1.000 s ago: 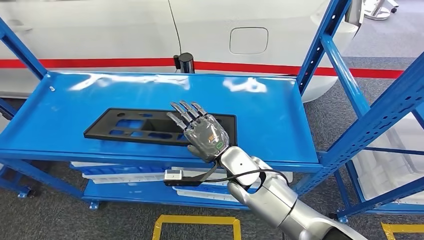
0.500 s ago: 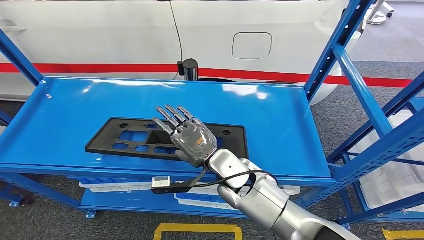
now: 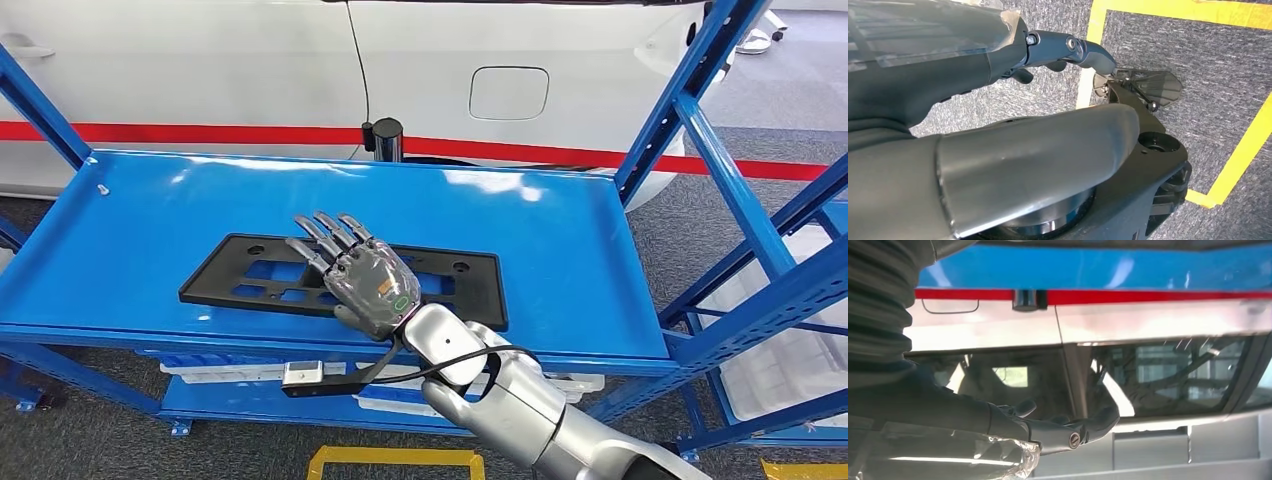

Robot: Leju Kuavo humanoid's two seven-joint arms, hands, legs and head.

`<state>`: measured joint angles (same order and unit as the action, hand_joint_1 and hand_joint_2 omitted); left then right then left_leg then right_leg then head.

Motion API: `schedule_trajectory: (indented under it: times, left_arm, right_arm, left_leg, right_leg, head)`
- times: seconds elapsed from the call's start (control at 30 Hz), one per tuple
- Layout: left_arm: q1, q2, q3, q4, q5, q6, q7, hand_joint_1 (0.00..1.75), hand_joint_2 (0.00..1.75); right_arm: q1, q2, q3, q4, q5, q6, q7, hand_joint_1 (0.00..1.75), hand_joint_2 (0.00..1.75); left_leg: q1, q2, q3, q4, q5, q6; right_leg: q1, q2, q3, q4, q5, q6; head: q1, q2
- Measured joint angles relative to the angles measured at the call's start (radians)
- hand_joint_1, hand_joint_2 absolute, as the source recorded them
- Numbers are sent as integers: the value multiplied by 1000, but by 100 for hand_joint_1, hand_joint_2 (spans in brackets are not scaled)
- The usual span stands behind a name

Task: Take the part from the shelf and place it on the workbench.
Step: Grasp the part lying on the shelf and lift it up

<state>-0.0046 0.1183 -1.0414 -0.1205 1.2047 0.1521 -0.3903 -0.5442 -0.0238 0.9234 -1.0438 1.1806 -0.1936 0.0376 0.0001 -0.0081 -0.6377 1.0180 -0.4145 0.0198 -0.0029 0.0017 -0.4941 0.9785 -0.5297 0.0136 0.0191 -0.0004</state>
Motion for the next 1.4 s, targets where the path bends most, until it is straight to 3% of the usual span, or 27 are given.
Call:
schedule_trajectory:
  times: [0.4, 0.6, 0.97, 1.4]
  left_arm:
    - [1, -4, 0, 0, 18, 6, 0, 0, 0]
    - [1, -10, 0, 0, 19, 12, -1, 0, 0]
    - [0, -13, 0, 0, 20, 16, 6, 0, 0]
    - [-1, -24, 0, 0, 25, 23, 11, 0, 0]
  right_arm:
    - [23, -53, -94, -241, 16, -47, 33, 0, 175]
    - [57, -60, -122, -333, -24, 33, 13, 0, 175]
    - [94, -33, -88, -318, -71, 131, -9, 0, 175]
    - [92, -29, -39, -261, -92, 148, -9, 0, 175]
  left_leg:
    - [2, 0, 1, -1, 0, 0]
    - [2, 0, 1, -1, 0, 0]
    - [3, 0, 1, -2, 0, -1]
    - [3, 0, 1, -2, 0, -1]
  right_leg:
    - [2, 0, 0, 0, 0, 1]
    - [2, 0, 1, 0, -2, 4]
    - [3, 0, 1, 1, -2, 3]
    - [3, 0, 1, 0, -2, 4]
  head:
    - [0, 0]
    - [0, 0]
    - [0, 0]
    - [0, 0]
